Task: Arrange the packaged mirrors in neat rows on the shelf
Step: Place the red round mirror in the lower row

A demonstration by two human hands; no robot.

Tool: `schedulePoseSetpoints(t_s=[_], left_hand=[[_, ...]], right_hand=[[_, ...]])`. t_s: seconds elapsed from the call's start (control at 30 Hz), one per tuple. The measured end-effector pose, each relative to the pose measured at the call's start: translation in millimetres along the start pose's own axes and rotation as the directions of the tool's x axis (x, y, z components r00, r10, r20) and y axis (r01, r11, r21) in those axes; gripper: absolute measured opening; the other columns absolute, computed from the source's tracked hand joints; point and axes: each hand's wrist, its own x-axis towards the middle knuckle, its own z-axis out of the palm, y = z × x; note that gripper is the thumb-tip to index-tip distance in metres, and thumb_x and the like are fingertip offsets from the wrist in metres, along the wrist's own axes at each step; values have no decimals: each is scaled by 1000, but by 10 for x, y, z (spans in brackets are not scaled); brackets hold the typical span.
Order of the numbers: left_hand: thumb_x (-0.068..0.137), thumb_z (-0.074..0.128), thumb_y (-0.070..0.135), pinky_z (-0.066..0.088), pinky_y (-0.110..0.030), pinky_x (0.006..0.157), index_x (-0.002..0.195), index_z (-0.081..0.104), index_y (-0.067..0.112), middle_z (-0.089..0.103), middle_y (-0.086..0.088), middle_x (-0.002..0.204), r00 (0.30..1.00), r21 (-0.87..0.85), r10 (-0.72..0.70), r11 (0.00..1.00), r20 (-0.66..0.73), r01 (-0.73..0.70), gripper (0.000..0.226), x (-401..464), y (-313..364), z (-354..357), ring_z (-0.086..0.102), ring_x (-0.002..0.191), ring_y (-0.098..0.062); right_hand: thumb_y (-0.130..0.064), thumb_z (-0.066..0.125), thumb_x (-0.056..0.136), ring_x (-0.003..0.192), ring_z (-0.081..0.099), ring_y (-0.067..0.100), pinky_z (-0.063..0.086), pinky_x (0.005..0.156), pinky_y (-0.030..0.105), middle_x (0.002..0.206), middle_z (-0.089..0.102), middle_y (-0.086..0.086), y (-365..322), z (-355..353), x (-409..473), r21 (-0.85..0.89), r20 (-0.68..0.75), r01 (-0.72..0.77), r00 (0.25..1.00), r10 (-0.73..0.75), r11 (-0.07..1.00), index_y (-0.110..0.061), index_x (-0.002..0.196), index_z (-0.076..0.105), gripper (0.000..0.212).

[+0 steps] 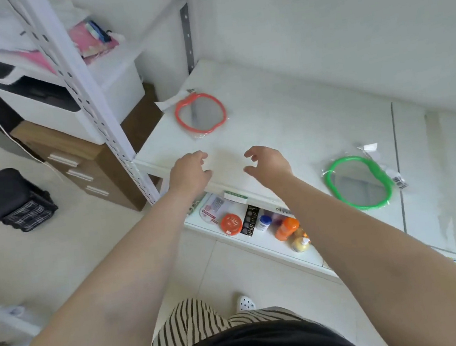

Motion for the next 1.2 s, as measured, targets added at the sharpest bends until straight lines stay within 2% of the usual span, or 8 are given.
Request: schedulePoseSetpoints(t_s=[0.2, 0.33, 0.47, 0.67, 0.8, 0.97, 1.07, 1.2], left_hand=[[85, 61, 25, 46, -38, 97, 131, 52, 15, 61, -9, 126, 1000, 44, 22, 999, 13, -22, 48, 633, -230, -224, 55, 117, -31], [86, 60, 27, 48, -43, 95, 127, 52, 14, 60, -13, 124, 996, 79, 50, 995, 76, -56, 44, 1038, -393, -332, 55, 116, -34], [87, 59, 28, 49, -43, 94, 126, 52, 10, 60, -14, 124, 988, 49, 53, 997, 145, -61, 44, 1307, -596, -448, 56, 116, -34], [87, 54, 30, 49, -41, 90, 127, 52, 11, 56, -13, 128, 975, 164, 64, 981, 214, -100, 44, 1536, -726, -602, 54, 118, -34], [87, 55, 31, 48, -38, 92, 124, 55, 8, 57, -15, 129, 966, 78, 8, 997, 257, -29, 44, 1612, -743, -505, 54, 118, -35], [89, 55, 28, 47, -32, 82, 113, 59, 5, 64, -16, 118, 934, -114, -152, 974, 323, 198, 33, 1752, -669, -482, 60, 110, -35], [86, 62, 26, 50, -35, 83, 113, 59, 5, 64, -19, 117, 907, -318, -247, 877, 342, 359, 35, 1897, -653, -444, 62, 110, -34], [83, 64, 23, 52, -35, 88, 113, 60, 2, 66, -19, 115, 892, -416, -331, 796, 309, 439, 37, 2027, -665, -320, 64, 107, -32]], right_hand=[[-27, 62, 89, 68, 53, 17, 54, 81, 36, 116, 63, -1, -335, 59, 468, -23, -7, -66, 998, 65, 998, -27, 127, 56, 39], [-27, 63, 88, 82, 53, 16, 53, 82, 36, 117, 62, -1, -543, 133, 709, 30, -74, -168, 983, 170, 985, -27, 127, 56, 40], [-27, 63, 88, 78, 52, 18, 54, 82, 35, 117, 62, -1, -761, 253, 807, 71, -109, -286, 950, 292, 956, -27, 127, 55, 40], [-28, 64, 88, 76, 55, 19, 53, 81, 34, 116, 62, 0, -976, 342, 847, 128, -151, -391, 901, 408, 911, -27, 127, 56, 40], [-27, 63, 88, 68, 54, 20, 54, 81, 36, 115, 63, 1, -988, 310, 925, 131, -139, -416, 891, 432, 900, -27, 128, 55, 41], [-29, 63, 89, 94, 62, 22, 53, 86, 36, 121, 61, 3, -958, 201, 1196, 110, -112, -383, 912, 394, 917, -25, 133, 51, 46], [-29, 63, 89, 107, 61, 24, 52, 89, 37, 126, 59, 5, -906, 140, 1442, 110, -94, -354, 927, 364, 929, -23, 136, 48, 50], [-28, 63, 89, 122, 52, 27, 50, 93, 40, 137, 50, 8, -794, 163, 1794, 87, -80, -330, 938, 337, 940, -18, 143, 39, 60]])
